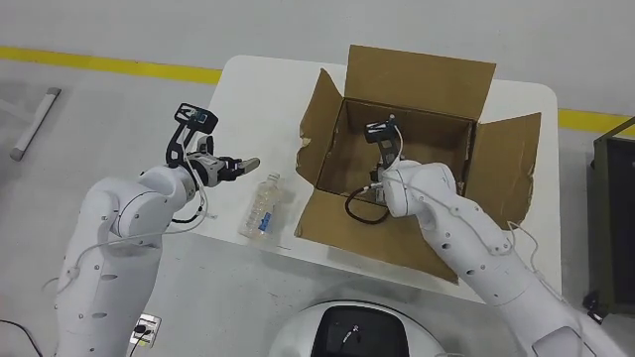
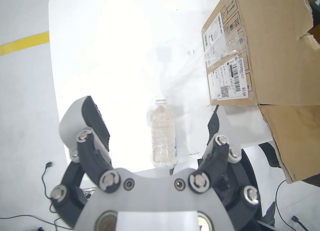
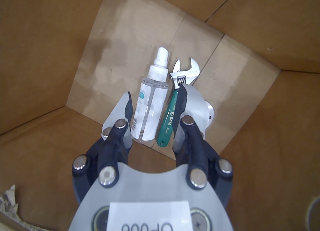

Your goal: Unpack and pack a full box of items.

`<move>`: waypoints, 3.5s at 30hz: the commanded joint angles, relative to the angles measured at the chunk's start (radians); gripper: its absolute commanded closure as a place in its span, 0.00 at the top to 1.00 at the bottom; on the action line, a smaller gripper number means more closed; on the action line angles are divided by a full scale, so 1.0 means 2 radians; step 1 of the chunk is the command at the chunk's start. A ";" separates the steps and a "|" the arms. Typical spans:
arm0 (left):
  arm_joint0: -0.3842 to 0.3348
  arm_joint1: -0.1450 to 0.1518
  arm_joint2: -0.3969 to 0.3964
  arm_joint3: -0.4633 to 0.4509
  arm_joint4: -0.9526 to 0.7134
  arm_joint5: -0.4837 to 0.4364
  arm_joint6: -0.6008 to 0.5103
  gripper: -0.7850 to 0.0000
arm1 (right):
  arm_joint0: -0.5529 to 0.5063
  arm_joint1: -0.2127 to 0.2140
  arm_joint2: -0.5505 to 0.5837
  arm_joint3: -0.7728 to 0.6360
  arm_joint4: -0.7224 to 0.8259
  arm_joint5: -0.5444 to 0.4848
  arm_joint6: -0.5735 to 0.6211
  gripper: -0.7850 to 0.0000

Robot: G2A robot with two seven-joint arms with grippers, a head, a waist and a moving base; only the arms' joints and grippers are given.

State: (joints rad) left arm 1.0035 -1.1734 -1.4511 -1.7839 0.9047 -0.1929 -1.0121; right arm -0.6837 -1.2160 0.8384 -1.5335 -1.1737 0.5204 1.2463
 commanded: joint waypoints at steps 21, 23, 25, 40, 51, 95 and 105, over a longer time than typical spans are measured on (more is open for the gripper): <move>0.000 0.000 0.000 0.000 0.000 0.000 0.000 1.00 | 0.002 -0.032 -0.018 0.077 -0.006 0.006 -0.010 0.49; 0.000 0.000 0.000 0.000 0.000 0.000 0.000 1.00 | 0.005 -0.036 -0.020 0.085 -0.005 0.004 -0.011 0.48; 0.000 0.000 0.000 0.000 0.000 0.000 0.000 1.00 | 0.007 -0.039 -0.022 0.093 -0.005 0.003 -0.012 0.48; 0.000 0.000 0.000 0.000 0.000 0.000 0.000 1.00 | -0.001 -0.047 0.003 0.064 -0.020 -0.010 -0.021 0.00; 0.000 0.000 0.000 0.000 0.000 0.000 0.000 1.00 | -0.128 -0.020 0.153 -0.187 0.020 -0.082 -0.100 0.00; 0.000 0.000 0.000 0.000 0.000 0.000 0.000 1.00 | -0.432 0.013 0.658 -0.343 0.194 -0.199 -0.058 0.00; 0.000 0.000 0.000 0.000 0.000 0.000 0.000 1.00 | -0.484 0.020 0.590 -0.308 0.092 -0.235 -0.002 0.00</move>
State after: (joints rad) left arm 1.0035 -1.1734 -1.4511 -1.7839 0.9047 -0.1929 -1.0121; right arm -1.6439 -1.1765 2.0320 -2.1578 -0.9529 0.0508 1.2384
